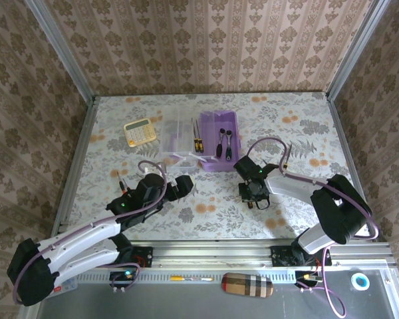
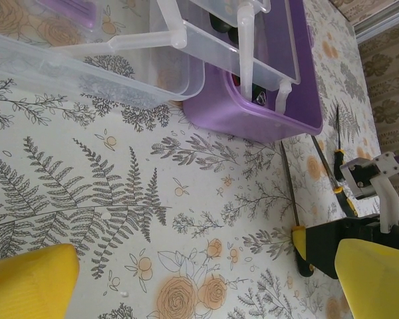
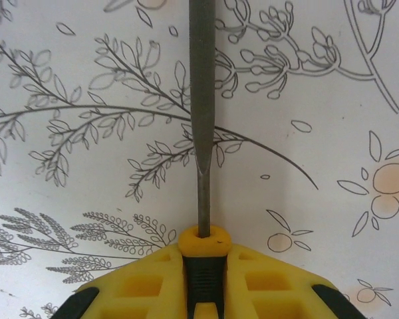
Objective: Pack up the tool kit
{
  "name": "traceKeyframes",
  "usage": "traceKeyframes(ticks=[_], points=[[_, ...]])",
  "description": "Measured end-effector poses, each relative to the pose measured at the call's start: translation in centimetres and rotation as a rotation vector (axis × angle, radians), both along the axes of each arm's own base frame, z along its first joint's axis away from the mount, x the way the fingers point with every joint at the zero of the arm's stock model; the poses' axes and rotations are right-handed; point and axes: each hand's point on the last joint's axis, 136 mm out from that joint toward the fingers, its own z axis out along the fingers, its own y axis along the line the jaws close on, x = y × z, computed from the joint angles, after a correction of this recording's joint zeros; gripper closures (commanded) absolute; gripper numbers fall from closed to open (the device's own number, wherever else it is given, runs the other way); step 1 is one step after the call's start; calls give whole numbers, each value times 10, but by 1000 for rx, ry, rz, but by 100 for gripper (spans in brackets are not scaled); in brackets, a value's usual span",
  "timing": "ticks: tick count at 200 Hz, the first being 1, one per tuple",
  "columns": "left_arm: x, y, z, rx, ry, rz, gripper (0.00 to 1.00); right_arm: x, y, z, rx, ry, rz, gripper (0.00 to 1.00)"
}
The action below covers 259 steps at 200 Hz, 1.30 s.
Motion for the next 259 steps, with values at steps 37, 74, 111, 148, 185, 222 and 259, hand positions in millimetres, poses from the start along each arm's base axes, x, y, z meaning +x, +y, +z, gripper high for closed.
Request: traceKeyframes(ticks=[37, 74, 111, 148, 185, 222, 259], points=[[-1, 1, 2, -2, -2, 1, 0, 5, 2, 14, 30, -53, -2, 82], [-4, 7, 4, 2, -5, 9, 0, 8, 1, 26, 43, -100, -8, 83], [-3, 11, 11, -9, -26, 23, 0, 8, -3, 39, 47, -137, -13, 83], [-4, 15, 15, -12, -38, 34, 0, 7, -9, 45, 40, -148, -23, 83], [-5, 25, 16, 2, -48, 61, 0, 10, -11, 57, 40, -168, -31, 83], [-6, 51, 17, 28, -53, 150, 0, 24, -3, 83, 72, -225, -26, 83], [-8, 87, 15, 43, -50, 277, 0, 48, 15, 116, 125, -294, -21, 83]])
